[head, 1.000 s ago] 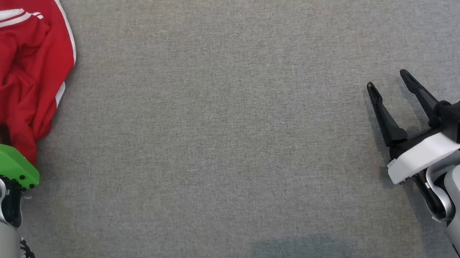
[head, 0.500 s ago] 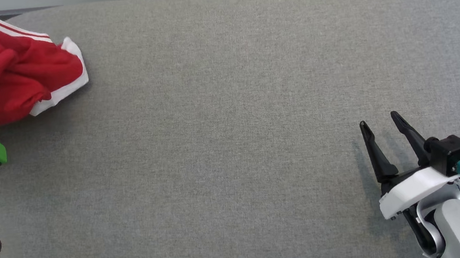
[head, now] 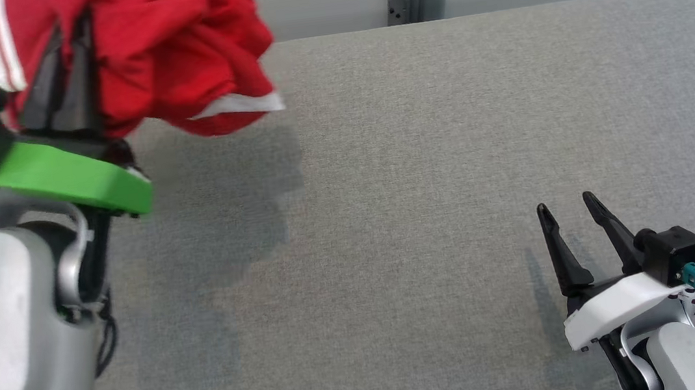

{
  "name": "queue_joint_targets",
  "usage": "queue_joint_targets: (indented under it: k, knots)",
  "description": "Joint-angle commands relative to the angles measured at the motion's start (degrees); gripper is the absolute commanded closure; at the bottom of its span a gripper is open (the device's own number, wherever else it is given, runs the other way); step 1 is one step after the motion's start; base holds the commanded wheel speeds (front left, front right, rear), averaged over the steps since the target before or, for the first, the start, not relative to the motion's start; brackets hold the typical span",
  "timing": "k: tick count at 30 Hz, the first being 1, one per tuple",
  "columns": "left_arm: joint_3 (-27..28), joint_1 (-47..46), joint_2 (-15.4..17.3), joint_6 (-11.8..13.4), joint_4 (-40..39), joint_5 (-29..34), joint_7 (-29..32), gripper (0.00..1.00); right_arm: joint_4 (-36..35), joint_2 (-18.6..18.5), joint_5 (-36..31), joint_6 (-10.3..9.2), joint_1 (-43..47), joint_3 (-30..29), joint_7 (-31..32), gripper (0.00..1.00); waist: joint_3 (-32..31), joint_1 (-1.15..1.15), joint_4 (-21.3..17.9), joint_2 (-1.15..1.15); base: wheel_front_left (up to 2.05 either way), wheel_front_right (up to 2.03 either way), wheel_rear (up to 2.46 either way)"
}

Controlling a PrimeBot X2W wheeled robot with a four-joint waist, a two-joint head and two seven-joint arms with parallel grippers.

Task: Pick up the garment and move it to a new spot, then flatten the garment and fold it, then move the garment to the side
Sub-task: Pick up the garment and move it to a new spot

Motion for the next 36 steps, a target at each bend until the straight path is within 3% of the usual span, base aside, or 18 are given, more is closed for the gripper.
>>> queue_joint_targets:
  k: [1,6,12,19,26,28,29,30,36]
  knots:
    - [-1.54,1.54,-1.75,0.58,-2.92,-0.21,0.9,1.0,-0.14,0.22,0.42,0.01,0.4,-0.16,-0.17,0.0,0.47,0.0,-3.25,0.0,0.0,0.0,0.0]
    - [-9.27,4.58,-9.01,1.29,-7.57,-0.32,2.81,1.0,-0.33,0.82,0.49,0.01,-0.42,-0.52,-0.17,0.0,1.61,0.0,-7.0,0.0,0.0,0.0,0.0]
    - [-17.58,6.68,-14.49,-1.15,-0.05,-0.78,-0.11,1.0,-0.69,1.84,0.49,0.01,-1.41,-0.83,-0.17,0.0,3.43,0.0,-11.87,0.0,0.0,0.0,0.0]
    - [-22.61,7.51,-15.06,-2.84,16.23,-1.04,-5.23,1.0,-0.64,2.58,0.63,0.01,-1.01,-1.92,-0.17,0.0,4.8,0.0,-15.35,0.0,0.0,0.0,0.0]
    - [-26.49,6.98,-13.71,-3.57,27.13,-2.79,-10.94,0.98,-0.48,2.81,0.34,0.01,0.14,-3.2,-0.17,0.0,4.13,0.0,-15.38,0.0,0.0,0.0,0.0]
    - [-27.17,7.04,-13.99,-3.61,28.28,-4.03,-12.09,0.58,-0.32,2.68,0.13,0.01,0.57,-3.65,-0.17,0.0,3.45,0.0,-14.81,0.0,0.0,0.0,0.0]
    - [-27.71,7.09,-13.89,-3.59,28.49,-4.58,-12.47,0.23,-0.26,2.59,0.02,0.01,0.73,-3.89,-0.17,0.0,3.0,0.0,-14.49,0.0,0.0,0.0,0.0]
    - [-28.16,7.23,-13.76,-3.6,28.35,-5.07,-12.83,0.0,-0.26,2.46,-0.12,0.01,0.95,-4.08,-0.17,0.0,2.48,0.0,-14.16,0.0,0.0,0.0,0.0]
    - [-27.99,11.18,-11.87,-3.36,23.5,-6.2,-14.37,0.0,-0.14,1.45,-0.52,0.01,3.61,-5.51,-0.17,0.0,-2.49,0.0,-11.69,0.0,0.0,0.0,0.0]
